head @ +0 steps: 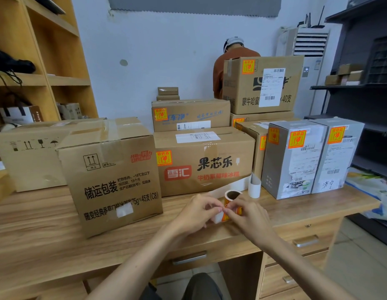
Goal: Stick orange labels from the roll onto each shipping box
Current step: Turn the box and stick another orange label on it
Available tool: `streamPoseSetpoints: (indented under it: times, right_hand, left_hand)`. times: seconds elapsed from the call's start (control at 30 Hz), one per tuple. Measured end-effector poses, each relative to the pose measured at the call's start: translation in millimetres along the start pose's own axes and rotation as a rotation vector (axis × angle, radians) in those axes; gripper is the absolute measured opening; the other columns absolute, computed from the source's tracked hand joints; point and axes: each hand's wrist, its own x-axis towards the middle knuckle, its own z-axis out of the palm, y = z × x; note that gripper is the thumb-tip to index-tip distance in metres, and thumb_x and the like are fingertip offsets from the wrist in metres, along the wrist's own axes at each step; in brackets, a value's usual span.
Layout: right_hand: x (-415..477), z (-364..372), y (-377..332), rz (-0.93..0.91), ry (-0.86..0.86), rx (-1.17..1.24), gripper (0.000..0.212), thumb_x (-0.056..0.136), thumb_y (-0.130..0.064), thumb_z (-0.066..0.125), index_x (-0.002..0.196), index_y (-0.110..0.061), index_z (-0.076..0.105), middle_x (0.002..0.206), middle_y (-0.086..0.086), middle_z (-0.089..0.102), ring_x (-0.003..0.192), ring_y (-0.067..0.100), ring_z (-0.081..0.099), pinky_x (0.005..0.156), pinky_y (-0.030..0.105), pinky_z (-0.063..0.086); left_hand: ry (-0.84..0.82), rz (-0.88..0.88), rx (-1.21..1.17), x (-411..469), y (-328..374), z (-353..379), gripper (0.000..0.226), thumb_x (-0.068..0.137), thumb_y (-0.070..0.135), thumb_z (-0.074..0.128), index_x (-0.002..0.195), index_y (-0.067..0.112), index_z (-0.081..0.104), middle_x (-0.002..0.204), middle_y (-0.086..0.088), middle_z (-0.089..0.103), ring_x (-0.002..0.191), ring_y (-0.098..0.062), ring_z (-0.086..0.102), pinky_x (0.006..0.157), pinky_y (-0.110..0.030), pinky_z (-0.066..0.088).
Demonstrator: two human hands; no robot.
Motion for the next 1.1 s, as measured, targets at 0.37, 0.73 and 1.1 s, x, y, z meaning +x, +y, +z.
streamPoseSetpoints:
  times: [0.37,0.73,1.1]
  right_hand:
    - [-0.4,1.8,6.5,0.086,0.028,0.172,0.006,0.088,-0.032,0.071,0.082,-0.031,0.071,0.093,-0.017,0.064,0.086,0.007,0.059,0.073,0.039,0.051]
    - [-12.0,-25.6,15.5,0.248,0.010,0.398,0.017,0.083,-0.012,0.075,0.068,-0.019,0.073,0.074,-0.007,0.071,0.068,0.004,0.058,0.068,0.022,0.043]
    - [-18.4,-54.3,23.0,0.305,0.147,0.592,0.021,0.084,0.001,0.066,0.067,-0.010,0.063,0.059,-0.005,0.056,0.051,0.000,0.045,0.059,0.027,0.032]
  left_hand:
    - [0.081,-0.025,0.061,1.0,-0.3,0.7,0.017,0.100,0.027,0.062,0.102,0.024,0.079,0.105,0.007,0.064,0.087,-0.014,0.063,0.054,-0.029,0.056]
    - [0.140,-0.147,0.027,2.9,3.5,-2.0,0.015,0.098,0.023,0.065,0.103,0.023,0.079,0.102,0.004,0.068,0.076,-0.015,0.064,0.057,-0.046,0.059]
    - [0.167,-0.182,0.039,1.8,8.5,-6.1,0.020,0.099,0.025,0.064,0.114,0.022,0.077,0.105,0.007,0.064,0.083,-0.018,0.064,0.056,-0.038,0.059]
